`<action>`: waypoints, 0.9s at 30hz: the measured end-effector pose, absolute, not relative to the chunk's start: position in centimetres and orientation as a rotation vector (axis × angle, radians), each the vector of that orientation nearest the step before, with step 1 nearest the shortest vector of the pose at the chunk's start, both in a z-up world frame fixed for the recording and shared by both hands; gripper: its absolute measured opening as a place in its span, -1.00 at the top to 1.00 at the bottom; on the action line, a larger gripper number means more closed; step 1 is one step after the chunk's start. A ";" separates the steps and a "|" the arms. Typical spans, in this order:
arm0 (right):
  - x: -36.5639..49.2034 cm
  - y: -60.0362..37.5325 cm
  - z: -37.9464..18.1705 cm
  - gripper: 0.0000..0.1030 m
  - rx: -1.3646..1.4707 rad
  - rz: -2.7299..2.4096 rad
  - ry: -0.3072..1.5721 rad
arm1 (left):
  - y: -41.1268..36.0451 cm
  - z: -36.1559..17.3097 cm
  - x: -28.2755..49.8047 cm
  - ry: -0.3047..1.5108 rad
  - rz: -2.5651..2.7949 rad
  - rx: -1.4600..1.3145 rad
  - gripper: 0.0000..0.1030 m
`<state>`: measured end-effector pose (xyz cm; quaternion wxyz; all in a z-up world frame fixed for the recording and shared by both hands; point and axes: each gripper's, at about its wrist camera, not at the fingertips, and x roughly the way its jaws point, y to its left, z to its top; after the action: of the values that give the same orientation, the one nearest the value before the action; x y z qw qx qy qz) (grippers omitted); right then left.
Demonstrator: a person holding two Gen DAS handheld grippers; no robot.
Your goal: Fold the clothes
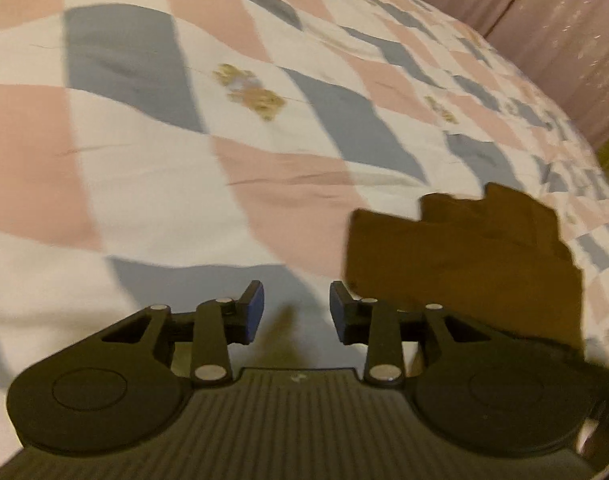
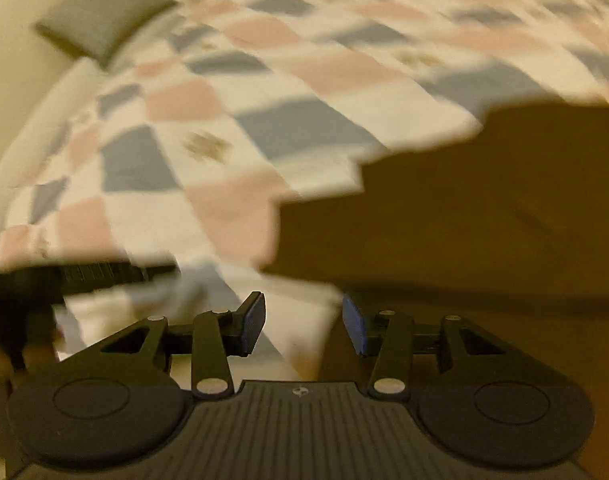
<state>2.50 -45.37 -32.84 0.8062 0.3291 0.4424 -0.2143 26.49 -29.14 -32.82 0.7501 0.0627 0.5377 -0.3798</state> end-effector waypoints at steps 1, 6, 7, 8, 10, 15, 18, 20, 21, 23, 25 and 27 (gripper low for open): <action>0.7 -46.1 -33.1 0.11 0.705 -0.512 0.958 | -29.9 -33.3 26.7 1.190 -0.853 0.113 0.33; -8.1 -49.3 -33.6 0.10 0.557 -0.796 0.999 | -34.4 -36.4 27.3 1.266 -0.891 0.065 0.05; -9.5 -49.8 -33.7 0.10 0.478 -0.852 1.018 | -35.2 -37.2 27.3 1.277 -0.878 0.083 0.05; -10.6 -50.5 -34.0 0.10 0.374 -0.887 1.058 | -35.6 -37.8 27.4 1.277 -0.863 0.099 0.05; -12.6 -51.8 -34.6 0.10 0.167 -0.930 1.133 | -36.6 -39.1 27.7 1.277 -0.832 0.129 0.01; -14.2 -52.5 -38.7 0.11 -0.343 -0.784 1.307 | -38.8 -40.3 27.8 1.228 -0.849 0.158 -0.25; -14.9 -51.8 -41.0 0.33 -0.553 -0.653 1.324 | -40.7 -40.5 27.0 1.209 -0.892 0.214 0.01; -15.3 -51.4 -41.9 0.76 -0.634 -0.574 1.311 | -41.6 -40.4 26.2 1.192 -0.925 0.254 0.45; -15.1 -51.4 -41.9 0.92 -0.644 -0.557 1.297 | -42.1 -40.3 25.8 1.183 -0.934 0.275 0.54; -15.9 -51.9 -41.6 0.95 -0.623 -0.604 1.260 | -42.3 -40.0 25.4 1.179 -0.942 0.267 0.89; -16.6 -53.4 -40.9 0.95 -0.497 -0.696 1.235 | -42.1 -39.4 24.9 1.170 -0.961 0.239 0.92; -17.4 -54.6 -40.7 0.95 -0.362 -0.761 1.226 | -42.3 -38.6 24.0 1.147 -1.017 0.227 0.92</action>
<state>-17.39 -54.59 -40.67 0.7358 -0.1647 0.5581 -0.3464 23.98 -42.26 -38.62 0.7147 0.1023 0.5177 -0.4591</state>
